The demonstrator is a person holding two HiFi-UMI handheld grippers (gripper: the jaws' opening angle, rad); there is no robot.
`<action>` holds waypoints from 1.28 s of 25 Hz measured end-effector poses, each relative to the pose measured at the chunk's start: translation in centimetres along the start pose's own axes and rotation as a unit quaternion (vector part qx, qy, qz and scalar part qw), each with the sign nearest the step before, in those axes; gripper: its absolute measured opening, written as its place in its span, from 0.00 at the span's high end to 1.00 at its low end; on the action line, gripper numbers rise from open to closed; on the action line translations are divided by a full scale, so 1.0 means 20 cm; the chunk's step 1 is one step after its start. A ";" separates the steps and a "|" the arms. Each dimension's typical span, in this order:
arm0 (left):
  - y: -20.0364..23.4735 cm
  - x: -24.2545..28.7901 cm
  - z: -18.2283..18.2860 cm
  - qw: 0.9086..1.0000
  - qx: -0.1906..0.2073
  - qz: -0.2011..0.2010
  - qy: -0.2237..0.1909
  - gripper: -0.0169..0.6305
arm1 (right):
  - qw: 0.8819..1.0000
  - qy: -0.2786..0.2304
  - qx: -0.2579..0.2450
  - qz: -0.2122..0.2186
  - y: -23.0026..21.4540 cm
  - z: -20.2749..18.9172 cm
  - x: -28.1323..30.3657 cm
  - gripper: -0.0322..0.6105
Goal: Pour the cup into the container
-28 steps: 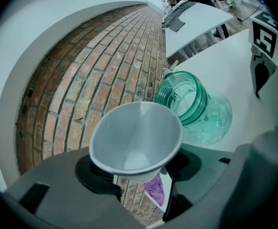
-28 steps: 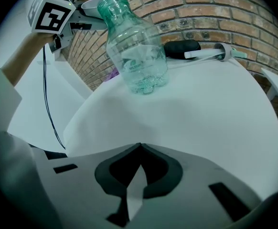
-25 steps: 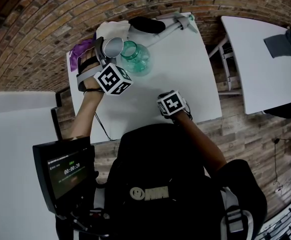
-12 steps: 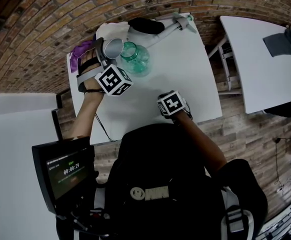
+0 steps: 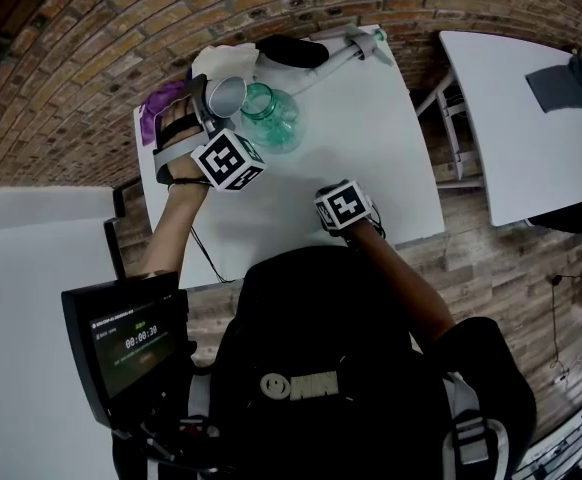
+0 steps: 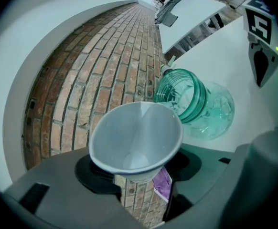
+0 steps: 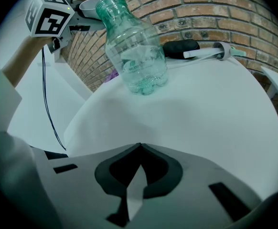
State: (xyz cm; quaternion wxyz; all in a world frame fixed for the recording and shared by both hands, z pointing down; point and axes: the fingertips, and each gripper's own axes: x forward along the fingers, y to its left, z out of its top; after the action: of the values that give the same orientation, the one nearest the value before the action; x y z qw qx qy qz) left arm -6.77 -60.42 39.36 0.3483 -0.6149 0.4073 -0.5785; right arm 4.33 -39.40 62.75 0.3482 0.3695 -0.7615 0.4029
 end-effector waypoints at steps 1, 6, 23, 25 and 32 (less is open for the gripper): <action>0.00 0.00 0.00 1.000 0.002 0.002 0.001 0.52 | 1.000 0.000 0.000 0.000 0.00 0.00 0.00 0.94; 0.01 0.00 0.00 1.000 0.008 0.007 0.002 0.52 | 1.000 -0.002 0.001 0.001 0.00 0.00 0.00 0.94; 0.01 -0.01 0.01 1.000 0.017 0.008 0.005 0.52 | 1.000 -0.002 0.001 0.001 0.00 0.00 0.00 0.94; 0.01 -0.01 0.01 1.000 0.018 0.008 0.006 0.52 | 1.000 -0.003 0.001 0.001 0.00 0.00 0.00 0.94; 0.01 -0.01 0.01 1.000 0.021 0.008 0.008 0.52 | 1.000 -0.002 0.001 0.002 0.00 0.00 -0.01 0.94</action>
State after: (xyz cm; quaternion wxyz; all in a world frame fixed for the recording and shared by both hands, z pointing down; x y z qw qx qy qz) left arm -6.60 -60.40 39.17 0.3624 -0.5993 0.4030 -0.5891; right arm 4.43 -39.35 62.67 0.3452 0.3699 -0.7623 0.4036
